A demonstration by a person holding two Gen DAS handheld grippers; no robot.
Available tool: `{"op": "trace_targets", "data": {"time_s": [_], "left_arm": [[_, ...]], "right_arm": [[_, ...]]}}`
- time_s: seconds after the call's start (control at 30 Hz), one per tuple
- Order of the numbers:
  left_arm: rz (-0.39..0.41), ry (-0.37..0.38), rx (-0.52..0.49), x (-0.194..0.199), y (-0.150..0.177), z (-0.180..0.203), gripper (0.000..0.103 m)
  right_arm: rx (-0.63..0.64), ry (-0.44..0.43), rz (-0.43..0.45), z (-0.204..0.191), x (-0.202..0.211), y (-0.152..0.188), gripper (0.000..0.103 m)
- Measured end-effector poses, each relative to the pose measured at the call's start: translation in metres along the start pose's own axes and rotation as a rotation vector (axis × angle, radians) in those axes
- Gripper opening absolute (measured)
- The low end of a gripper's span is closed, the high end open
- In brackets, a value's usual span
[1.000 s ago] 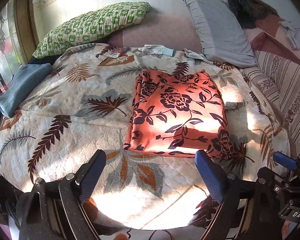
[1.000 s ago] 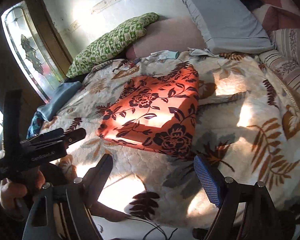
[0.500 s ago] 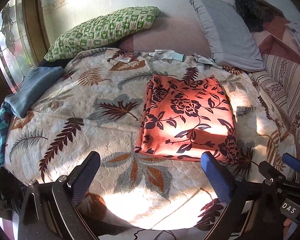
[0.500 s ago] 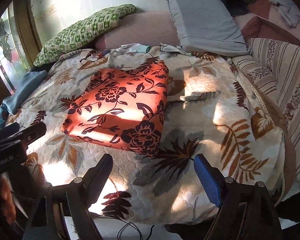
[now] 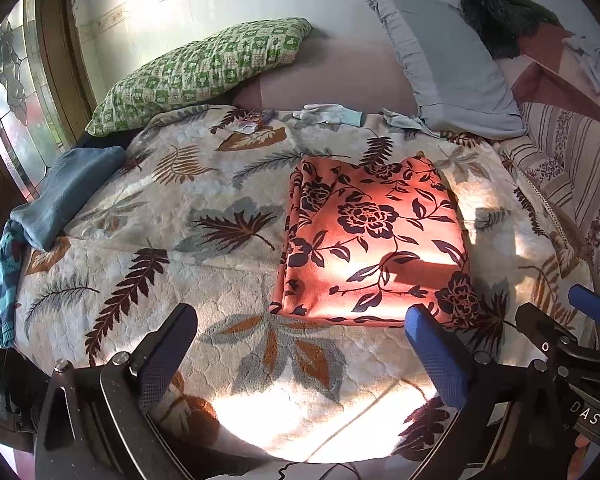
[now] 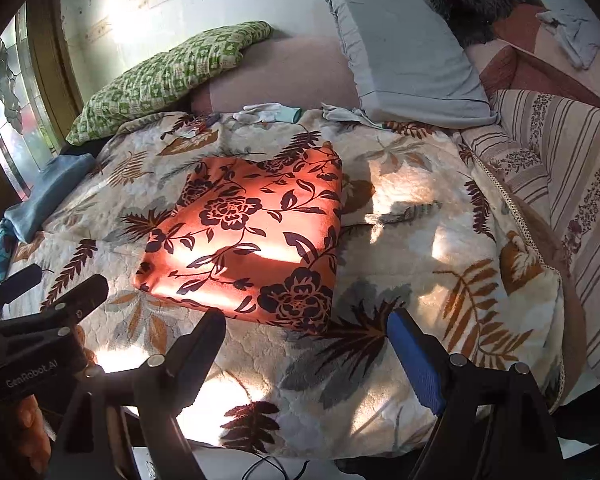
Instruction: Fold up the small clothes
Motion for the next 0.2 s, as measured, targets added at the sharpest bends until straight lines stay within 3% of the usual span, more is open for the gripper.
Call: {"op": "trace_targets", "data": {"time_s": [0.2], "left_arm": [[0.004,0.016,-0.004,-0.0014,-0.003,0.0067,0.103]], "right_arm": [[-0.004,0.003,0.009,0.0035,0.0005,-0.0048,0.086]]}}
Point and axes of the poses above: each gripper's, at about its wrist camera, not at the fingertips, and x roughly against the way its jaws point, z to its right, y to its underside, the point moved 7 cm from there along -x, roughly the way its jaws point, and after that the axes turned 11 degrees about z, right-handed, at the moved point
